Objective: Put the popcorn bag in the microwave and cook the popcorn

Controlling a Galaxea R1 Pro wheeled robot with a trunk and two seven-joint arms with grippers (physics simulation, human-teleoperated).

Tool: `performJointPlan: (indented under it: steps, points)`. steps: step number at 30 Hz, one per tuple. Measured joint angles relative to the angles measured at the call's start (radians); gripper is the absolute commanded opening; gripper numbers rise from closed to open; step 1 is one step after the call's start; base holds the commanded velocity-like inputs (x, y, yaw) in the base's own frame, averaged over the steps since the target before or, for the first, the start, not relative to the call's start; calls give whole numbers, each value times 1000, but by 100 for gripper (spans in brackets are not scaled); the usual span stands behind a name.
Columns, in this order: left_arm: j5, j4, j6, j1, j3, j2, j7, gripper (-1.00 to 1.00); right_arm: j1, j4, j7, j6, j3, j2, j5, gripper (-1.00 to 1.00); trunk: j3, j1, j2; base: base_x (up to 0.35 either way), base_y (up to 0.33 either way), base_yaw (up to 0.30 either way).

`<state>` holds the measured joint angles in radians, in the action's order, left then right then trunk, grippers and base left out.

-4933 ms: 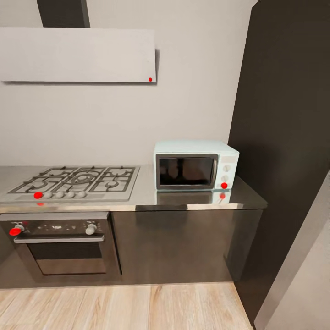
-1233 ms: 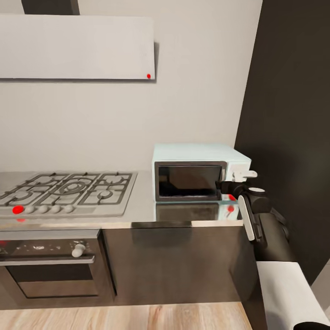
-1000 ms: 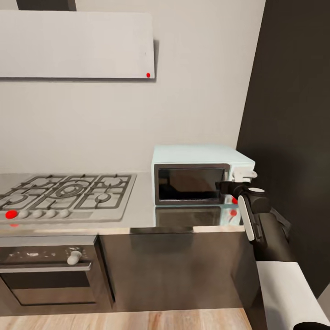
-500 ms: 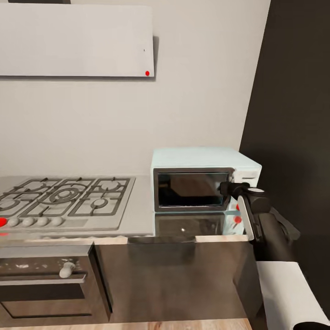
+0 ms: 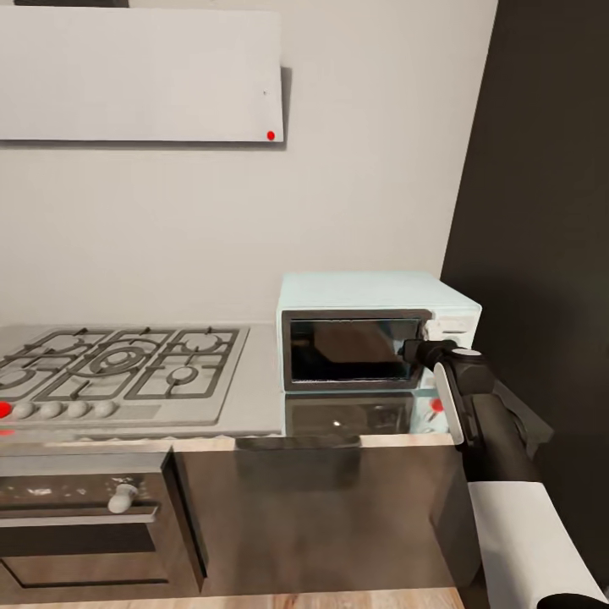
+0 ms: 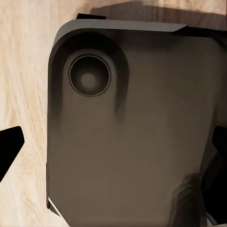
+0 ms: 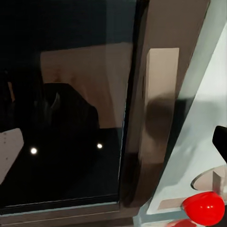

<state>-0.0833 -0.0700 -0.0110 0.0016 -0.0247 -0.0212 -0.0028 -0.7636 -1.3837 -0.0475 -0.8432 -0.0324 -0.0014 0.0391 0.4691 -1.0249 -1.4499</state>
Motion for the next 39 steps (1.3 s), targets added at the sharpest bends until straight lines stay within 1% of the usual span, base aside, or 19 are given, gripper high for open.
performJointPlan:
  steps: [3, 5, 8, 9, 13, 22, 29, 35, 39]
  points:
    - [0, 0, 0, 0, 0, 0, 0, 100, 0, 9, 7, 2, 0, -1, -36, 100, 0, 0, 0, 0, -100, 0]
    - [0, 0, 0, 0, 0, 1, 0, 100, 0, 13, 8, 1, -1, -2, -48, 100, 0, 0, 0, 0, -23, 0]
    - [0, 0, 0, 0, 0, 1, 0, 100, 0, 16, 7, 1, 0, -1, -52, 100, 0, 0, 0, 0, -5, 0]
    - [0, 0, 0, 0, 0, 1, 0, 100, 0, 15, 10, 2, 1, -1, -45, 100, 0, 0, 0, 0, -1, 0]
    - [0, 0, 0, 0, 0, 1, 0, 100, 0, 15, 10, 2, 1, -1, -44, 100, 0, 0, 0, 0, 0, 0]
    - [0, 0, 0, 0, 0, 0, 0, 100, 0, 21, 12, 3, 2, -3, -54, 100, 0, 0, 0, 0, -50, 0]
    - [0, 0, 0, 0, 0, 1, 0, 100, 0, 24, 10, 3, 1, -7, -35, 100, 0, 0, 0, 0, -14, 0]
    - [0, 0, 0, 0, 0, 1, 0, 100, 0, 22, 8, 3, 1, -3, -27, 100, 0, 0, 0, 0, 0, 0]
    - [0, 0, 0, 0, 0, 1, 0, 100, 0, 26, 27, 4, 2, -2, -2, 100, 0, 0, 0, 0, 0, 0]
